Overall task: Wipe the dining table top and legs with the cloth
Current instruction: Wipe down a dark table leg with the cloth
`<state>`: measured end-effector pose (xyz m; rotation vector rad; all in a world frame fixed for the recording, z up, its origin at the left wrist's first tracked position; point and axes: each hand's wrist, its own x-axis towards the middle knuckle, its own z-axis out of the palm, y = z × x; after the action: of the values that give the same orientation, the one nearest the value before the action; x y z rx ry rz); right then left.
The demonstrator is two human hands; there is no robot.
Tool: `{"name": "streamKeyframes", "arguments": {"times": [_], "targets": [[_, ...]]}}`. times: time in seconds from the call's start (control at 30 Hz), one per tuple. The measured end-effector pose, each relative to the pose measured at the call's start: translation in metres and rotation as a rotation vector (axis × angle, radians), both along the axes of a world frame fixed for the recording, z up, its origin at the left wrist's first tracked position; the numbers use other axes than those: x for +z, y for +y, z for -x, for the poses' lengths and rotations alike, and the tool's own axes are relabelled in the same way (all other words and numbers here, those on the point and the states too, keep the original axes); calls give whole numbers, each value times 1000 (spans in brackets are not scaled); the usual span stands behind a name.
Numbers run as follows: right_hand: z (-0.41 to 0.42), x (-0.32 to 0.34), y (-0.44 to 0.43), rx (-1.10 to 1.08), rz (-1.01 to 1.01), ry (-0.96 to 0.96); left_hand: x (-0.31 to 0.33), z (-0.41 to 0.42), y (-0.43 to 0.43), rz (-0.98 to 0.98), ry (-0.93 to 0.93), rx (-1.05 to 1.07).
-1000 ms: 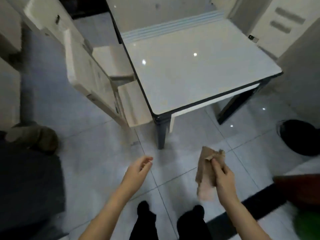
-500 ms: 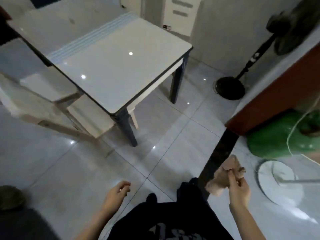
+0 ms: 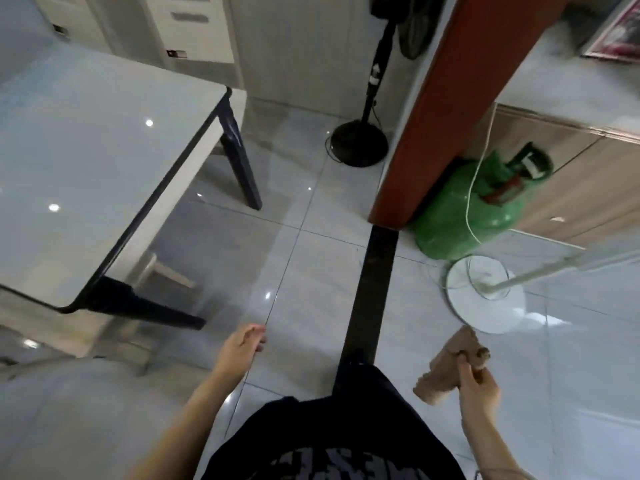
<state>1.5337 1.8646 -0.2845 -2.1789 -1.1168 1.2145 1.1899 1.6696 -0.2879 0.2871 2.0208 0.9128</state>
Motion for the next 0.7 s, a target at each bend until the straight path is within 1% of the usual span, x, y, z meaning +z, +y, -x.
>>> {"name": "streamKeyframes", "arguments": {"times": [0.13, 0.2, 0.37, 0.53, 0.63, 0.7], "targets": [[6, 1, 73, 97, 33, 41, -5, -18, 47, 13, -49, 110], [24, 5, 108, 197, 42, 56, -5, -19, 59, 30, -56, 178], [88, 17, 188, 406, -10, 102, -14, -4, 75, 87, -65, 313], [164, 17, 265, 548, -62, 121, -33, 38, 115, 116, -67, 394], [205, 9, 313, 560, -117, 81, -40, 80, 170, 90, -69, 426], [231, 9, 347, 553, -125, 19, -36, 118, 213, 71, -69, 420]]}}
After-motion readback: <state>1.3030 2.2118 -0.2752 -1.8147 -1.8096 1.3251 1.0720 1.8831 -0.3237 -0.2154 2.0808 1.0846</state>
